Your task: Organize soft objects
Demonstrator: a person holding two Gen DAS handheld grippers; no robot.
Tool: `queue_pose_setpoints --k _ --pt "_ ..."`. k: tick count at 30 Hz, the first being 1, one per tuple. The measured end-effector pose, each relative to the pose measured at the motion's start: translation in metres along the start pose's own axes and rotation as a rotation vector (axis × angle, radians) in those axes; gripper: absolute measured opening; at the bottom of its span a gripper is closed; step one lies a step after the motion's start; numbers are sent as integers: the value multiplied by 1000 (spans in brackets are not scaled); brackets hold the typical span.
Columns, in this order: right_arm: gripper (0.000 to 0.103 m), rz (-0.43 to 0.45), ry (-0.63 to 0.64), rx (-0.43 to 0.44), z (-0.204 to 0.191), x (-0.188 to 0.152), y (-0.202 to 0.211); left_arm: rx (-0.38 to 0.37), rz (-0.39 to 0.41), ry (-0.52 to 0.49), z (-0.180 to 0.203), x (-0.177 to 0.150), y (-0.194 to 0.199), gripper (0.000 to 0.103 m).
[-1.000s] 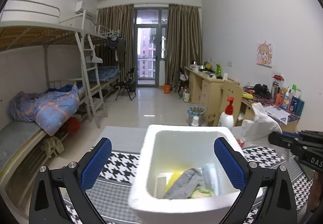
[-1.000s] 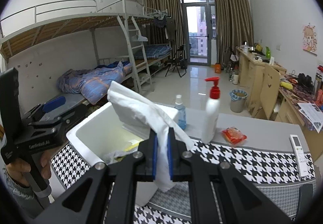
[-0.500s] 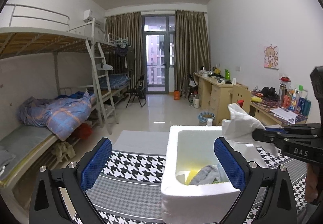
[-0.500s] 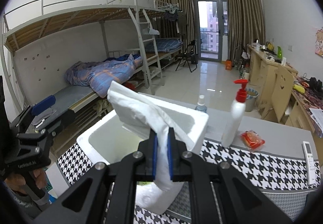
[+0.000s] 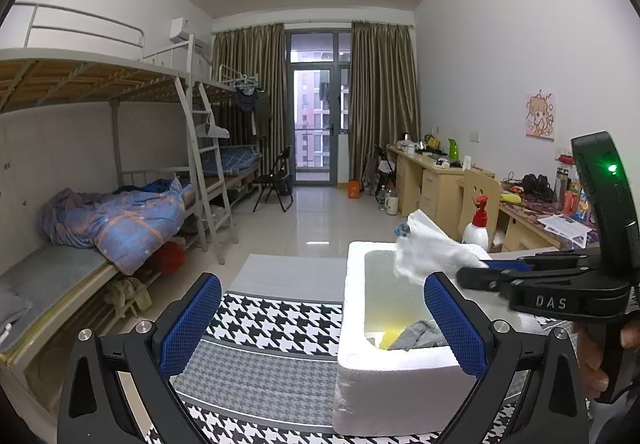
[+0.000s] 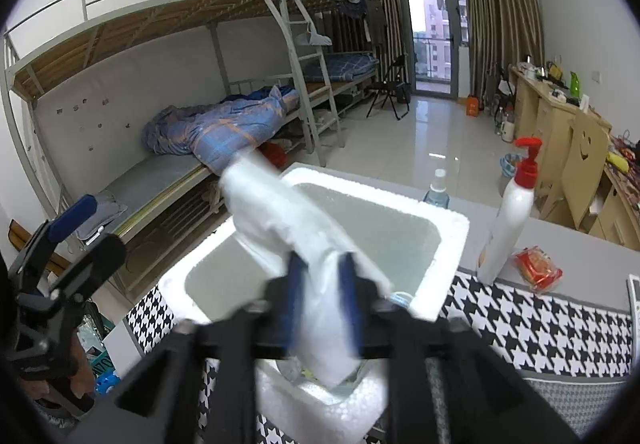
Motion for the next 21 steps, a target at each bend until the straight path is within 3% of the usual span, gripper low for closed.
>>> queue_pose_setpoints --k 1,2,21 --pt "75 13 -1 -3 0 0 2 1 0 -1 0 0 0 102" --pt "79 31 2 -1 -2 1 6 0 1 1 0 0 0 102" --pt "79 102 50 -32 -19 -14 43 -16 15 -9 10 -5 24 102"
Point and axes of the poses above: each gripper's, at about its wrist camera, not at the fingertips, and y roughly against the way its jaws point, z to its right, x to its top, the point moved 9 cm from there along -y, roughly the way its jaws point, and after that the axes turned 12 degrees about x, right-handed, at the moved point
